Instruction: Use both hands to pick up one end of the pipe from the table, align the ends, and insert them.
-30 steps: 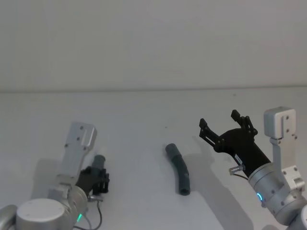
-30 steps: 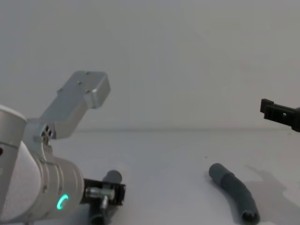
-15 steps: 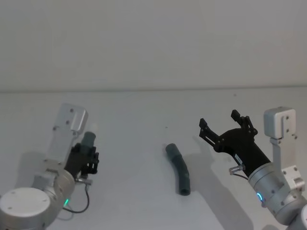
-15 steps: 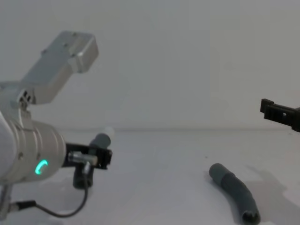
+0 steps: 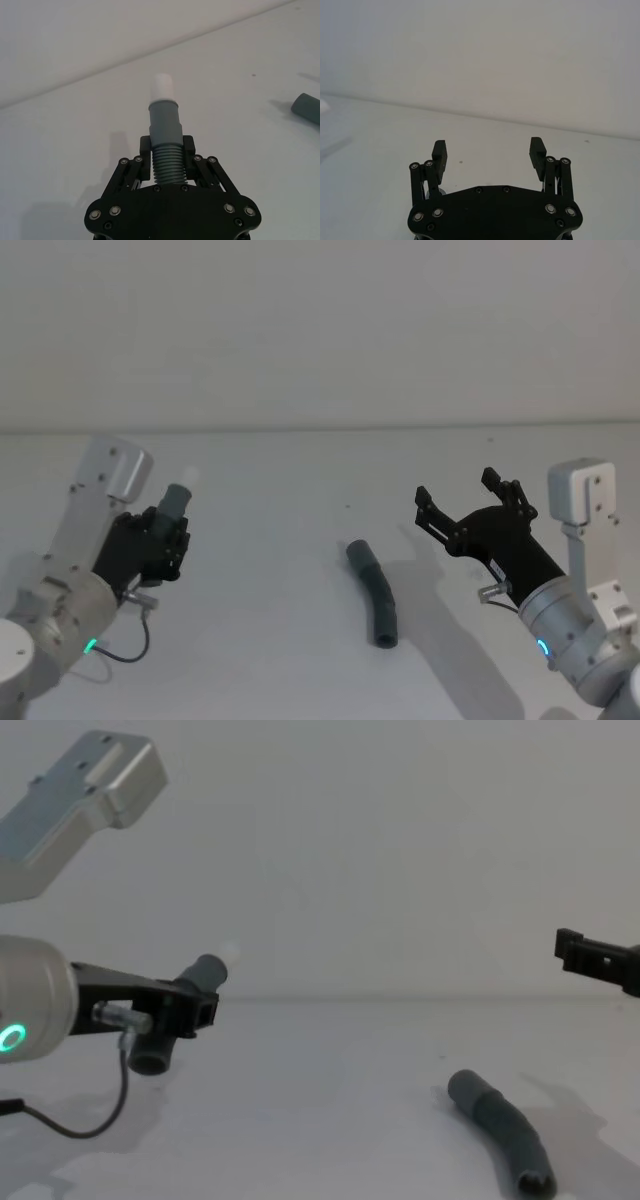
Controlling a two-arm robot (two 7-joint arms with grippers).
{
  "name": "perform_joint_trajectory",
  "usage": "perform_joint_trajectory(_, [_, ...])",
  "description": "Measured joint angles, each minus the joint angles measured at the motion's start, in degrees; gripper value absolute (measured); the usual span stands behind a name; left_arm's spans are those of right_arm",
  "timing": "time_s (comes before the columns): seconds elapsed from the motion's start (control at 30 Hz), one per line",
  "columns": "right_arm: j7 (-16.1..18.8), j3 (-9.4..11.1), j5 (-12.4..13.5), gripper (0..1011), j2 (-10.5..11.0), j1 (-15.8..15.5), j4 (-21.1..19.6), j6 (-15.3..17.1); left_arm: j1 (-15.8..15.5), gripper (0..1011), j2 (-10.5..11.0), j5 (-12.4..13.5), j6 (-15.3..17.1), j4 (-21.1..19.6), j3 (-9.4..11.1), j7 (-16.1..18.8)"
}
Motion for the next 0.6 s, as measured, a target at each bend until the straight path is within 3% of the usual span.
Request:
perform_joint_trajectory(0.33, [-1.1, 0.2, -0.4, 1003, 0.9, 0.4, -5.8, 9.2, -1.2, 335, 3.6, -2.1, -7.4, 4.4, -1.5, -7.6])
perform_joint_trajectory(0.6, [-2.8, 0.5, 0.2, 1003, 0.4, 0.3, -11.3, 19.7, -2.2, 335, 5.4, -3.3, -12.9, 7.9, -2.2, -12.6])
